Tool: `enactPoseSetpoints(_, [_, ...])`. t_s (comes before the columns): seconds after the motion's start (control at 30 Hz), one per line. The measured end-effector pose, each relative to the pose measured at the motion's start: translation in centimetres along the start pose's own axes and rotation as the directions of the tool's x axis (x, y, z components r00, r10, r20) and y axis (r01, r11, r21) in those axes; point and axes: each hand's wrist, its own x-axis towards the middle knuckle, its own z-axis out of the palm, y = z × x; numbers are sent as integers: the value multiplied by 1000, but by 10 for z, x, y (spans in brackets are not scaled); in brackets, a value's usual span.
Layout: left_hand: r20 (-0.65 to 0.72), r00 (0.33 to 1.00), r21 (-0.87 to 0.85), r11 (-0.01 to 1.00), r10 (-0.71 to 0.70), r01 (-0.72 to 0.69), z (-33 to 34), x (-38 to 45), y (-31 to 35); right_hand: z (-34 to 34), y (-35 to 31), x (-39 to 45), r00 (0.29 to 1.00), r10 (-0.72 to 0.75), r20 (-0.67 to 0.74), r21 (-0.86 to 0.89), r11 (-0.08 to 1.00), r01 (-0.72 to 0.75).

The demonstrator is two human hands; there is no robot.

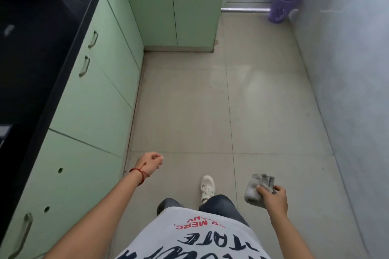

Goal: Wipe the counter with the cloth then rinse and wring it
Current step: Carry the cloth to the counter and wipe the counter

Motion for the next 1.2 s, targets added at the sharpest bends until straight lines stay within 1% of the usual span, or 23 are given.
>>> enactPoseSetpoints(0.1, [-19, 998, -56, 997, -63, 62, -5, 24, 29, 9, -68, 37, 998, -51, 40, -39, 998, 53])
enactPoseSetpoints(0.17, [-45, 993, -129, 987, -105, 98, -12, 38, 44, 22, -116, 58, 993, -88, 74, -75, 993, 93])
enactPoseSetpoints(0.27, [-89, 982, -237, 961, -168, 143, -30, 61, 59, 55, -188, 85, 976, -162, 145, -93, 980, 177])
enactPoseSetpoints(0.37, [-123, 957, -319, 924, -262, 212, -51, 94, 65, 96, -256, 109, 950, -229, 211, -94, 963, 253])
enactPoseSetpoints(0.47, [-145, 929, -359, 893, -340, 270, -76, 137, 72, 135, -317, 134, 936, -264, 234, -82, 954, 289])
enactPoseSetpoints(0.57, [-144, 908, -399, 863, -392, 310, -102, 182, 92, 167, -370, 156, 937, -260, 235, -97, 953, 288])
enactPoseSetpoints(0.67, [-140, 919, -405, 868, -369, 287, -131, 226, 133, 192, -418, 173, 946, -244, 213, -130, 952, 276])
enactPoseSetpoints(0.8, [-149, 963, -367, 917, -225, 158, -173, 285, 208, 221, -479, 193, 944, -262, 203, -148, 944, 294])
enactPoseSetpoints(0.97, [-206, 973, -337, 941, -106, 31, -224, 347, 291, 259, -544, 219, 928, -275, 253, -146, 937, 318])
enactPoseSetpoints(1.03, [-239, 966, -339, 941, -101, 14, -240, 367, 309, 280, -571, 233, 912, -287, 292, -154, 927, 341])
enactPoseSetpoints(1.1, [-272, 954, -365, 931, -129, 22, -251, 383, 318, 303, -601, 244, 892, -292, 346, -161, 918, 363])
enactPoseSetpoints(1.2, [-317, 919, -437, 896, -237, 80, -259, 394, 318, 338, -648, 258, 844, -305, 441, -184, 890, 418])
